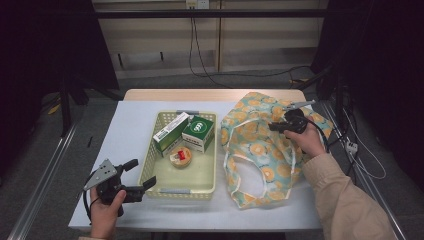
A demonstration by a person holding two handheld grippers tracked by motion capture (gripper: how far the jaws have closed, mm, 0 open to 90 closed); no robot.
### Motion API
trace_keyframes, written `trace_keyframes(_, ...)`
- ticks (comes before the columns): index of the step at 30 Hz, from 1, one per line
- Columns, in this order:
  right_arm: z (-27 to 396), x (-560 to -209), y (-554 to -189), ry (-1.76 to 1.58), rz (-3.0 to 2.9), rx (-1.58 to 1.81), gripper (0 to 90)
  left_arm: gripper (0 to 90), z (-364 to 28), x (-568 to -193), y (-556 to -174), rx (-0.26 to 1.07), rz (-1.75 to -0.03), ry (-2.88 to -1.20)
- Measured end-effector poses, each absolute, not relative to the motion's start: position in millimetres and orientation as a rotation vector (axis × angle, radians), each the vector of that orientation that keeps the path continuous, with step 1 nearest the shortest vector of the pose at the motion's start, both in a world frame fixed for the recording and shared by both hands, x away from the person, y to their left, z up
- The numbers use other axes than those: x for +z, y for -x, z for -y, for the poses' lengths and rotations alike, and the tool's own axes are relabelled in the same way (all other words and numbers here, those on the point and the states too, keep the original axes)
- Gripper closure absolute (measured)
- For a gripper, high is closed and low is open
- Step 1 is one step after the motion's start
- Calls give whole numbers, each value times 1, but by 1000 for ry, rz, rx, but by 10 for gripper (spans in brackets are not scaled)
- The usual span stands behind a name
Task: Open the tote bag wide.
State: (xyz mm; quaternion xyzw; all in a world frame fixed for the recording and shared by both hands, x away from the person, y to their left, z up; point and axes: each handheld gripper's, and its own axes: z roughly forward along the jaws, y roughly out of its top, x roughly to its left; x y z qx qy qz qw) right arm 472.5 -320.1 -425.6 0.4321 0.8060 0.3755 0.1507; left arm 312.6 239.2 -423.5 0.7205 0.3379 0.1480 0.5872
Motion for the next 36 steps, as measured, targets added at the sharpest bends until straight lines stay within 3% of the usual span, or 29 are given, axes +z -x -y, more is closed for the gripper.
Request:
trace_keyframes(23,301,-408,-440,-1137,-2330,1098,740,51,-239,-422,-311,348,-787,-1677)
trace_keyframes(36,269,-402,-410,-1056,-2394,1122,663,51,-238,-421,-311,349,-779,-1678)
